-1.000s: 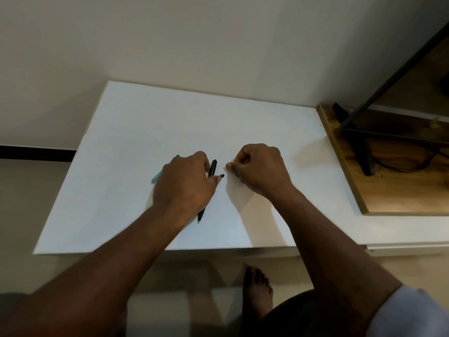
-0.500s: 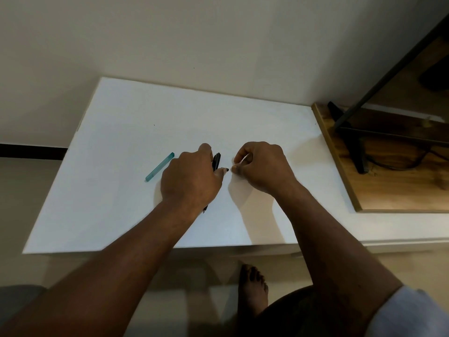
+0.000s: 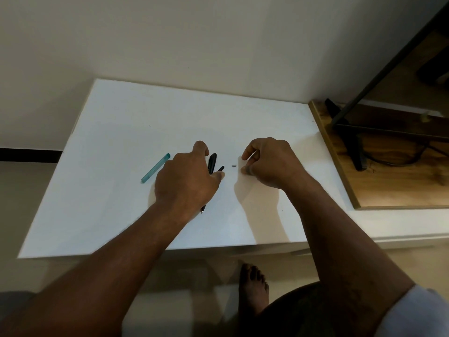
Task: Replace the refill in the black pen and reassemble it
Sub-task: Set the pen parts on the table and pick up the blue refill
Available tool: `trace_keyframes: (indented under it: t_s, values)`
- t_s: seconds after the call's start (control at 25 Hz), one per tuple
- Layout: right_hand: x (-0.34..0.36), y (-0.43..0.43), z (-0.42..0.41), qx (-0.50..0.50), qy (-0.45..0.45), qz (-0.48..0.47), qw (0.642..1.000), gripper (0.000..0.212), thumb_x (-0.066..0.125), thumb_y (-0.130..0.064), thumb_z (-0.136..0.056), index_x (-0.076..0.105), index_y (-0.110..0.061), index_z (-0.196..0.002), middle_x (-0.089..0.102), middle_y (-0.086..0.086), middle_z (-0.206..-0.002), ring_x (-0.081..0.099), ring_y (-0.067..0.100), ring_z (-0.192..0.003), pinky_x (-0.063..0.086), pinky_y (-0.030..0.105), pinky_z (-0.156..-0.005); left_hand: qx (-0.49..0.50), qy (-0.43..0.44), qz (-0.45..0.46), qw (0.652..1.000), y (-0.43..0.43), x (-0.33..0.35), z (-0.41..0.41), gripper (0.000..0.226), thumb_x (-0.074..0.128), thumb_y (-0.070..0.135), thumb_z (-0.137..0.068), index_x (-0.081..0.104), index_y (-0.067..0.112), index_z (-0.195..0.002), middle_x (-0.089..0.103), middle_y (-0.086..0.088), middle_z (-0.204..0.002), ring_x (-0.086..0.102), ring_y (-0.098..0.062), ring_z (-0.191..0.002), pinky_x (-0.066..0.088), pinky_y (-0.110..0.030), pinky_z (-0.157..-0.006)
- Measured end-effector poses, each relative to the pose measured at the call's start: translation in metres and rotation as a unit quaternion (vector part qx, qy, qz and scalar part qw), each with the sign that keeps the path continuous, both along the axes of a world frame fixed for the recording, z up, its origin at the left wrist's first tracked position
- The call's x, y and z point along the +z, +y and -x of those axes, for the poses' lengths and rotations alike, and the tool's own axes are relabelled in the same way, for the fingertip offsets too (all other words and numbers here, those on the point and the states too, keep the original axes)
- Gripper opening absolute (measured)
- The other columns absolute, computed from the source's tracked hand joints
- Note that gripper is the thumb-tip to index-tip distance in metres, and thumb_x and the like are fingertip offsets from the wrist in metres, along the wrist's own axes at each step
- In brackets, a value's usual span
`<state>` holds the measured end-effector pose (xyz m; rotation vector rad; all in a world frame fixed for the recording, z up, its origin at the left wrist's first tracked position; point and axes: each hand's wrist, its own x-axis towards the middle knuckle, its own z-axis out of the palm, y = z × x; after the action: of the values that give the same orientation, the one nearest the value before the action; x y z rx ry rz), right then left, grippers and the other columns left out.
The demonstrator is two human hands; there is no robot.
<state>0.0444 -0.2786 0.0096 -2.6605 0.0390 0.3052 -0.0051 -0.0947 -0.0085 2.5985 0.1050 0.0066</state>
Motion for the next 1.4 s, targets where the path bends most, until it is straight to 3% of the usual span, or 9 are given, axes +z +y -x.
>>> trace_keyframes:
  t_s: [0.28,0.44,0.76,1.0,1.12,1.2,1.28,1.4]
  values:
    - [0.007,-0.001,0.002,-0.016,-0.025,-0.001,1.0,0.022,0.085,-0.033,-0.084,0.071,-0.029,-0.1,0.071,-0.008,-0.092,0.066,0.014,-0.088,0.053,0.031,-0.073,0.058,-0.035,0.029,0.997,0.021,0.003,-0.01,0.039,0.064,0.054,-0.093,0.06,0.029,-0.123,0.075,-0.007,-0.1,0.068,-0.037,-0.1,0.05,-0.039,-0.079]
    - [0.013,0.007,0.003,-0.02,-0.049,-0.023,0.998,0.02,0.084,-0.034,-0.086,0.07,-0.029,-0.099,0.073,-0.009,-0.089,0.067,0.014,-0.088,0.056,0.033,-0.077,0.083,-0.039,-0.01,0.996,0.05,0.003,-0.021,0.032,0.072,0.05,-0.088,0.068,0.029,-0.111,0.077,-0.003,-0.106,0.069,-0.035,-0.101,0.05,-0.036,-0.076]
    - [0.014,0.017,0.007,0.006,-0.049,-0.007,0.999,0.013,0.078,-0.028,-0.091,0.071,-0.03,-0.102,0.074,-0.008,-0.096,0.069,0.018,-0.091,0.06,0.04,-0.083,0.057,-0.025,-0.057,0.996,0.066,-0.008,-0.022,0.048,0.08,0.048,-0.082,0.063,0.025,-0.121,0.062,-0.009,-0.12,0.065,-0.033,-0.105,0.044,-0.035,-0.074]
    - [0.015,0.033,0.013,0.057,-0.048,-0.003,0.997,0.009,0.075,-0.036,-0.092,0.07,-0.03,-0.094,0.071,-0.008,-0.093,0.067,0.016,-0.086,0.056,0.034,-0.073,0.055,0.01,-0.069,0.996,0.084,-0.009,-0.021,0.064,0.083,0.058,-0.076,0.061,0.023,-0.124,0.065,-0.011,-0.12,0.064,-0.03,-0.1,0.044,-0.035,-0.072]
    - [0.015,0.047,0.023,0.163,-0.014,0.001,0.986,0.011,0.075,-0.036,-0.093,0.068,-0.03,-0.088,0.071,-0.009,-0.095,0.064,0.013,-0.083,0.053,0.033,-0.07,0.055,0.031,-0.068,0.996,0.09,-0.008,-0.02,0.063,0.082,0.06,-0.076,0.061,0.022,-0.122,0.069,-0.008,-0.112,0.055,-0.022,-0.088,0.044,-0.034,-0.071]
    - [0.012,0.057,0.031,0.232,0.014,0.023,0.972,0.012,0.073,-0.035,-0.095,0.065,-0.032,-0.087,0.071,-0.009,-0.097,0.061,0.011,-0.082,0.049,0.031,-0.068,0.059,0.026,-0.071,0.995,0.09,-0.007,-0.019,0.052,0.081,0.056,-0.079,0.064,0.022,-0.114,0.066,-0.001,-0.096,0.056,-0.02,-0.083,0.044,-0.033,-0.069]
    - [0.01,0.062,0.033,0.252,0.011,0.037,0.967,0.012,0.072,-0.035,-0.096,0.064,-0.033,-0.088,0.071,-0.008,-0.099,0.059,0.012,-0.082,0.046,0.031,-0.067,0.062,0.029,-0.07,0.995,0.088,-0.005,-0.018,0.034,0.079,0.049,-0.085,0.069,0.021,-0.1,0.065,0.003,-0.083,0.061,-0.022,-0.077,0.045,-0.032,-0.067]
    - [0.012,0.061,0.032,0.227,-0.014,0.037,0.973,0.013,0.071,-0.037,-0.096,0.063,-0.033,-0.087,0.071,-0.009,-0.095,0.061,0.014,-0.083,0.046,0.031,-0.067,0.059,0.043,-0.079,0.994,0.087,-0.004,-0.017,0.027,0.076,0.045,-0.09,0.071,0.019,-0.091,0.072,-0.002,-0.081,0.066,-0.025,-0.075,0.046,-0.031,-0.065]
